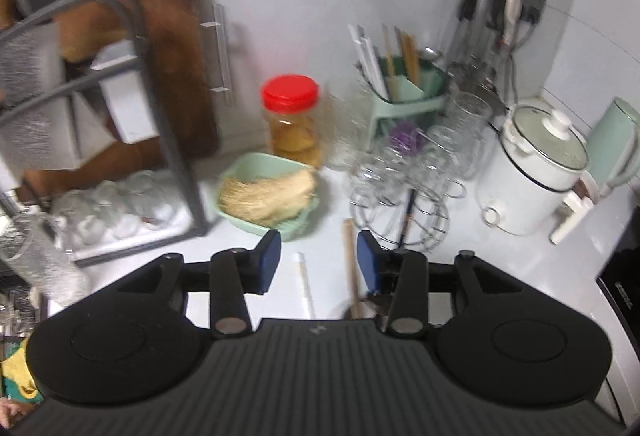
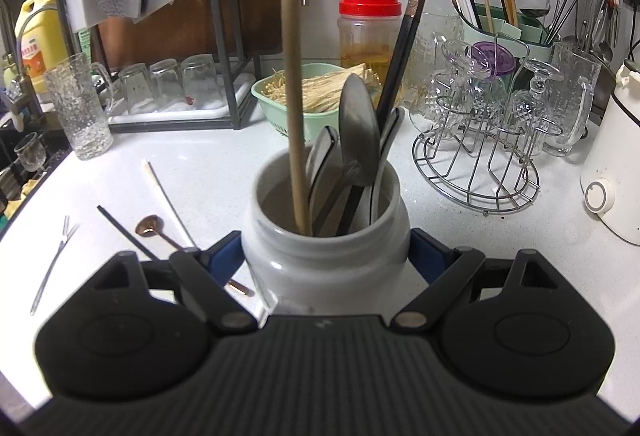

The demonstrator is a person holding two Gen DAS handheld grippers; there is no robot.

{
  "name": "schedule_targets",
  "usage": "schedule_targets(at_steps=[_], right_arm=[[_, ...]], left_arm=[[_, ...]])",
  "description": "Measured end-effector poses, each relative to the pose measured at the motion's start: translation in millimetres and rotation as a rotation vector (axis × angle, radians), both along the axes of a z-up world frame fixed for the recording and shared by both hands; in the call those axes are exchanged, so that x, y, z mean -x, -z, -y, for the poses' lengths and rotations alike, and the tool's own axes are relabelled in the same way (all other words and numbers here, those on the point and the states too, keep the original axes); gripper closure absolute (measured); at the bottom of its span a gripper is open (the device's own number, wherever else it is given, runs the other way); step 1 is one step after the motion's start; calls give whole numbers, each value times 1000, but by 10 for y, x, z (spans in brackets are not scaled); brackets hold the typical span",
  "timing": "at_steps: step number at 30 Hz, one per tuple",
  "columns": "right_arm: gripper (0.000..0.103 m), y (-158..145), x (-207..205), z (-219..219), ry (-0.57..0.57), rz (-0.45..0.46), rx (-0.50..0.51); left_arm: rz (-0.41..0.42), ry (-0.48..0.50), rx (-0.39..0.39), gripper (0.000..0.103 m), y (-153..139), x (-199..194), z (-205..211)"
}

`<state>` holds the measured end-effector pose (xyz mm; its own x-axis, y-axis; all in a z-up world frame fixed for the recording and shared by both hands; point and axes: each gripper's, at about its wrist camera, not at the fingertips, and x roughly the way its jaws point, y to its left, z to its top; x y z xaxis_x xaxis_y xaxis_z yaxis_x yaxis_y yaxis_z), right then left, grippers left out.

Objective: Organize utensils
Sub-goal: 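Lower the wooden chopstick into the white jar with the left gripper, then open the left gripper and withdraw it toward the remaining utensils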

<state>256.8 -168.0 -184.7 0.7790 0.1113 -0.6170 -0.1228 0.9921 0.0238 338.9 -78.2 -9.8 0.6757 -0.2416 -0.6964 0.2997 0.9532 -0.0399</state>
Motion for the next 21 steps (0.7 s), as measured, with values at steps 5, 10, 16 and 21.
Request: schedule_targets(at_steps=[5, 10, 16, 21], right_arm=[[13, 6, 3, -3, 0, 4, 2], [13, 15, 17, -1, 0, 13, 1], [13, 14, 30, -12, 16, 18, -1], [13, 3, 43, -26, 30, 13, 3]], left_arm=[[32, -38, 47, 46, -58, 172, -286], [44, -59, 51, 39, 85, 365, -591], [-15, -106, 32, 38, 452, 473, -981], [-47, -161, 46, 38, 708, 544, -1291]])
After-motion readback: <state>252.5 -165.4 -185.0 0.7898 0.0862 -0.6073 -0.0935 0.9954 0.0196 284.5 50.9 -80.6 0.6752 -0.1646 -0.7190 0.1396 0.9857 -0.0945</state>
